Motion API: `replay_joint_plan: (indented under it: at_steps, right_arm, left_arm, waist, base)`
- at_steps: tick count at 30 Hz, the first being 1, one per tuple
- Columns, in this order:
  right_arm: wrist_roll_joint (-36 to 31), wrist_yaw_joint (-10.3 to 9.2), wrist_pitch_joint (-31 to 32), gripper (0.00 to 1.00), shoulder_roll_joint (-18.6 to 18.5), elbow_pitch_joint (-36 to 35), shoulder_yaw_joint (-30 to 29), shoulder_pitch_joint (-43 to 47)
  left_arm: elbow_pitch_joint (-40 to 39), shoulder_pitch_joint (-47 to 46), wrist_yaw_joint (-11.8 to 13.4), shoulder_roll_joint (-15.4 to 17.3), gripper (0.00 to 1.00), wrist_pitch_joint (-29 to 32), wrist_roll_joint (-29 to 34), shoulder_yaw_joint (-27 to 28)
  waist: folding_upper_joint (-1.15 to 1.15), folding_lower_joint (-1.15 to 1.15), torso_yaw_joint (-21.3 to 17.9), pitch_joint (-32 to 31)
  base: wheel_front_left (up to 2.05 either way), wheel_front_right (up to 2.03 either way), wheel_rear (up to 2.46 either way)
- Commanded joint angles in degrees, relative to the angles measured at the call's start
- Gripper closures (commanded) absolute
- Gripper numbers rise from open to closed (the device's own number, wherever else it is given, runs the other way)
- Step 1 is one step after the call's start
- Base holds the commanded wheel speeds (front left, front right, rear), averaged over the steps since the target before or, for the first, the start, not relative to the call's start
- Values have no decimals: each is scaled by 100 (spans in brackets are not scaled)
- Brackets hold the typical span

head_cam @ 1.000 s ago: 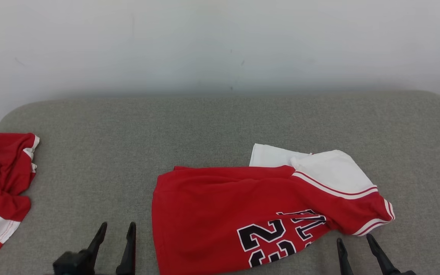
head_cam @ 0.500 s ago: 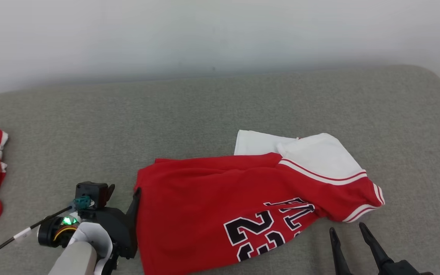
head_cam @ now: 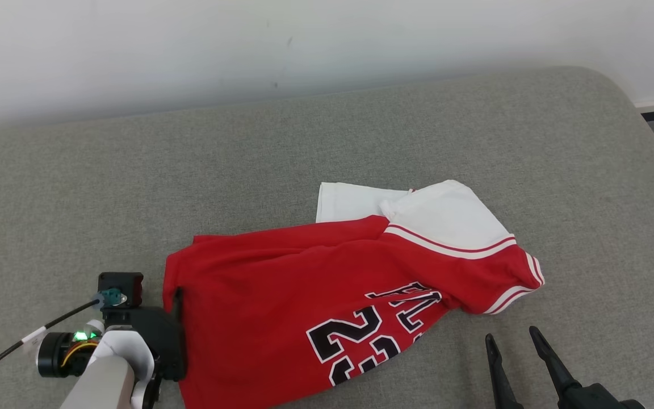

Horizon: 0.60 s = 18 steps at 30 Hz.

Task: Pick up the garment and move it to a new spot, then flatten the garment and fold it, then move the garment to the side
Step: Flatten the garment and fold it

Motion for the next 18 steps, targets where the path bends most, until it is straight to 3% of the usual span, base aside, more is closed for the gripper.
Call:
replay_joint_plan:
  at_steps: [1, 10, 18]
  right_arm:
    - [32, -15, -20, 0, -5, -6, 0, -49]
    - [59, -15, -37, 0, -5, 12, -13, -73]
    - [97, -15, -42, 0, -6, 7, 5, -106]
  left_arm:
    - [92, -106, 45, 32, 0, 49, 70, -54]
    - [381, -175, 315, 91, 0, 119, 160, -134]
    - [469, -236, 100, -14, 0, 247, 39, -221]
  waist:
    - [0, -1, -27, 24]
    - [0, -1, 23, 41]
    - [0, -1, 93, 115]
  base:
    - [0, 0, 0]
    - [0, 0, 0]
    - [0, 0, 0]
